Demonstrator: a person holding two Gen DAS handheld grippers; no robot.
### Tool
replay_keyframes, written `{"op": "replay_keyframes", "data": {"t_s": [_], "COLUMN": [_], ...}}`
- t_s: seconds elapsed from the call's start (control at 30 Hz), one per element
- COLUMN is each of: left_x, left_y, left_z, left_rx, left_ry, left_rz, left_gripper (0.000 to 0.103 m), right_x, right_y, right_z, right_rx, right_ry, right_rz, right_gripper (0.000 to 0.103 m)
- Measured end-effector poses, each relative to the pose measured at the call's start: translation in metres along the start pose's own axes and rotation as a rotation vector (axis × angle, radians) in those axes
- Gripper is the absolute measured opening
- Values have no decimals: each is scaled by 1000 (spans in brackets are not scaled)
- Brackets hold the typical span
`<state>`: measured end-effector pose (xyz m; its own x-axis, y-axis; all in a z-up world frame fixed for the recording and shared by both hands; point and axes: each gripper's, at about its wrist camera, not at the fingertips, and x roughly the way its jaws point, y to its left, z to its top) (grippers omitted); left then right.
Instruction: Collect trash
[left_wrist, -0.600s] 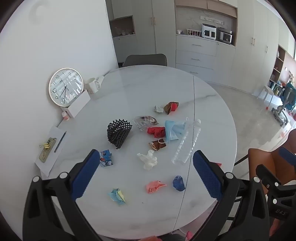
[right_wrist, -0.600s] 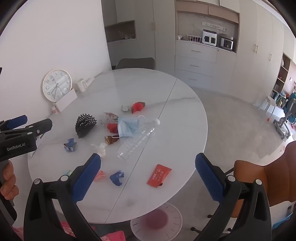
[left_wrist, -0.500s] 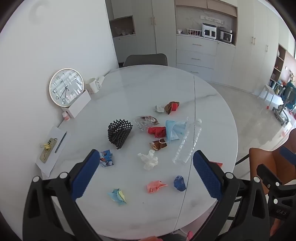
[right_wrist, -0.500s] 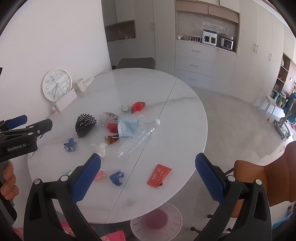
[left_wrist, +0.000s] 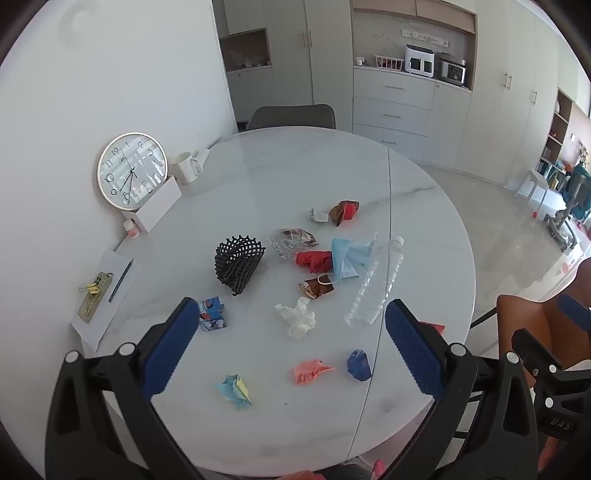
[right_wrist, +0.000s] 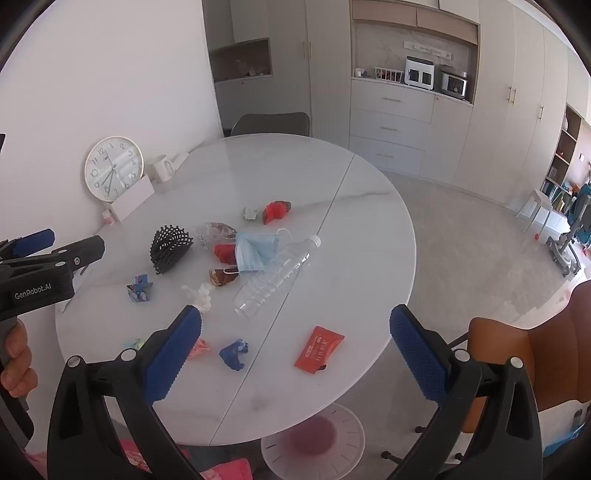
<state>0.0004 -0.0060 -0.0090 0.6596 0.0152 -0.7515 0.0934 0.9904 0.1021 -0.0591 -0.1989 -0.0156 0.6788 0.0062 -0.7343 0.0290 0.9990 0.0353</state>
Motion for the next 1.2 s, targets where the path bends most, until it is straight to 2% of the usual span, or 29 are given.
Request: {"op": "replay_keyframes", "data": {"t_s": [1.2], "left_x": [3], "left_y": [7], "left_z": [-1], "left_rx": [-26], "left_ry": [23], "left_rz": [-11], "left_gripper": [97], "right_x": [3], "right_y": [2], "right_z": [-4], "right_rx": [-3], "right_ry": [9], "right_rz": [0], "right_gripper": [101]}}
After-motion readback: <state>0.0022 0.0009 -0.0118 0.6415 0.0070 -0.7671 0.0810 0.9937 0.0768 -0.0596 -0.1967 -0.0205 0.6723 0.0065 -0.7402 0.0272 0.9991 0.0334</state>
